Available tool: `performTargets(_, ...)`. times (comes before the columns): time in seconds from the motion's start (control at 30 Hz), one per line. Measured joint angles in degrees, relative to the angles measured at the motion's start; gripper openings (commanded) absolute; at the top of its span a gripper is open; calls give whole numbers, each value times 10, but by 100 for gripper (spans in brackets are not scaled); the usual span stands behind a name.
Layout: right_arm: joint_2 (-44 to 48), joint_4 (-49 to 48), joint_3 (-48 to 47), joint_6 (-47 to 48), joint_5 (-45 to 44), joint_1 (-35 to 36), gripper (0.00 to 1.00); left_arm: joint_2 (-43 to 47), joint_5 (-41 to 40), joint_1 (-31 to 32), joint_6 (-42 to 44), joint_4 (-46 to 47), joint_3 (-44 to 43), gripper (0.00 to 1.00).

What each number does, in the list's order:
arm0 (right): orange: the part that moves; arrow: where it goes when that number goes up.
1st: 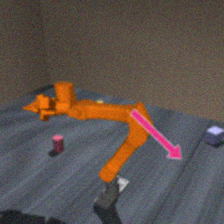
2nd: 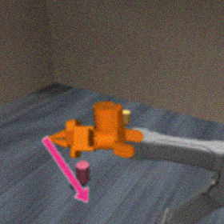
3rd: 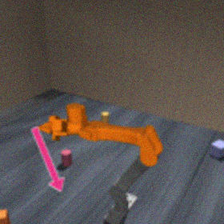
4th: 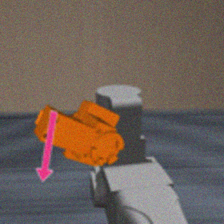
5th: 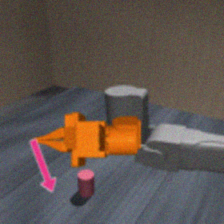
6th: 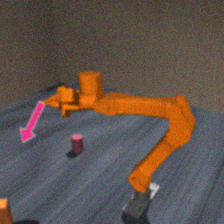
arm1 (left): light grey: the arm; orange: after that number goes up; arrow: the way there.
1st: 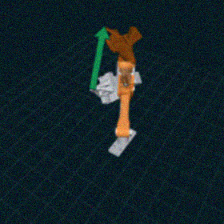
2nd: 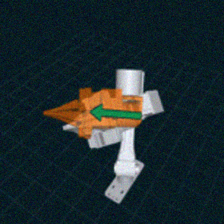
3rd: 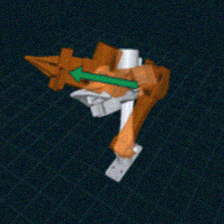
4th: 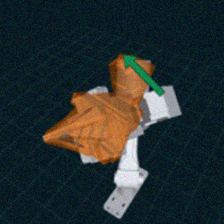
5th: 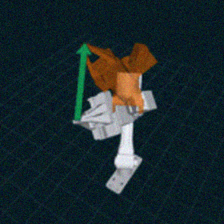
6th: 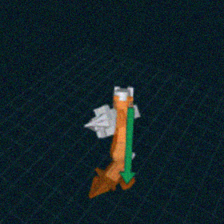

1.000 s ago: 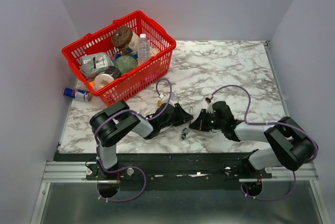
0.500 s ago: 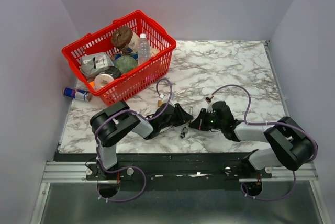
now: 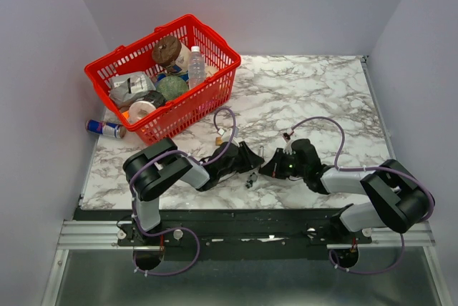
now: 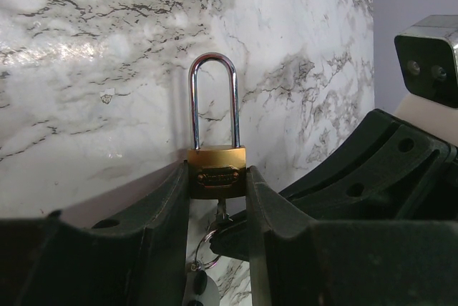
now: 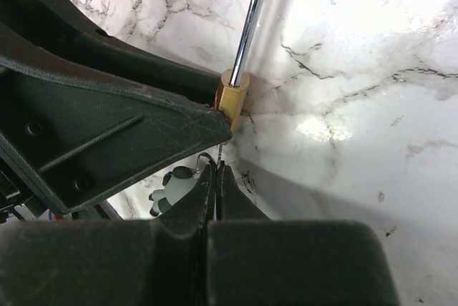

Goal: Unlock with the key

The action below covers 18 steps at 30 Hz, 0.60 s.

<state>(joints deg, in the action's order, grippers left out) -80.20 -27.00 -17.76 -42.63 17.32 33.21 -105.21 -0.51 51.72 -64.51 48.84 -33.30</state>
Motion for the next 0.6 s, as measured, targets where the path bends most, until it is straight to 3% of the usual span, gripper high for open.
performTargets(0.6,-19,-67,11,61,-18,-4,1,0,-17,9,0,3,0,0)
